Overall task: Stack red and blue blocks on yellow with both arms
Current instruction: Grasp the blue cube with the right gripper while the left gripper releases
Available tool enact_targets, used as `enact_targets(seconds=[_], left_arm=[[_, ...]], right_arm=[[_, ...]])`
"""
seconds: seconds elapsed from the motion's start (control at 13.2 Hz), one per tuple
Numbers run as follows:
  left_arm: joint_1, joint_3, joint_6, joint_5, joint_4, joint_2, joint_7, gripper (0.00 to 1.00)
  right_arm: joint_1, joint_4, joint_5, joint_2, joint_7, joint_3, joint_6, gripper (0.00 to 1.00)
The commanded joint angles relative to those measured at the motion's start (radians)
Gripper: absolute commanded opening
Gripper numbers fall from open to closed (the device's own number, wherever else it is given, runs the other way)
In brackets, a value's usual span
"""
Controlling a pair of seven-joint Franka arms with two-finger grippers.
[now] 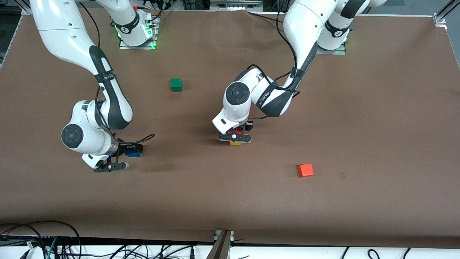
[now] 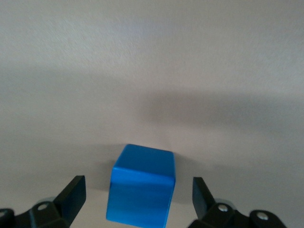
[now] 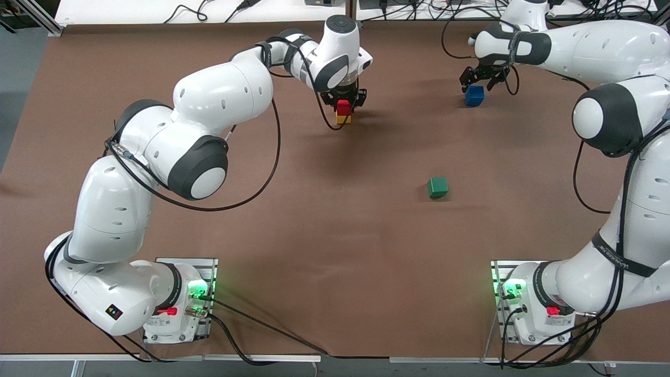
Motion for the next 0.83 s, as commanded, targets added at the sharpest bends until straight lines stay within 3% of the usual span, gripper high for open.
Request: enact_targets(seconds=[0.0, 0.15, 0.23, 0.3, 0.45, 0.6, 0.76], left_arm=[[-0.009, 0.01, -0.004, 0.015, 0.037, 0.018, -0.014, 0.0], [-0.009, 0.016, -0.004, 0.016, 0.037, 0.018, -0.012, 0.0], [-0.003, 0.016, -0.004, 0.015, 0.037, 0.016, -0.014, 0.58], [0.0, 0.017, -0.005, 0.015, 0.038, 0.012, -0.011, 1.0], [0.005, 0.019, -0.02, 0.015, 0.069, 0.002, -0.017, 1.0], [0.005, 0.039, -0.124, 0.009, 0.135, -0.005, -0.015, 1.0], [0.034, 0.05, -0.23, 0.01, 0.207, -0.017, -0.008, 1.0]], right_arm=[[0.003, -0.043, 0.014, -0.022, 0.004, -0.002, 0.026, 0.94], [0.003, -0.045, 0.014, -0.022, 0.004, -0.002, 0.024, 0.82], [0.003, -0.045, 0.014, -0.022, 0.004, -0.002, 0.026, 0.76], [0.003, -0.046, 0.014, -0.022, 0.004, -0.002, 0.024, 0.68], [0.003, -0.053, 0.014, -0.024, 0.004, -0.002, 0.024, 0.5], [0.003, -0.045, 0.014, -0.035, 0.004, -0.002, 0.014, 0.34], [0.007, -0.025, 0.014, -0.065, 0.004, -0.002, -0.046, 0.33]])
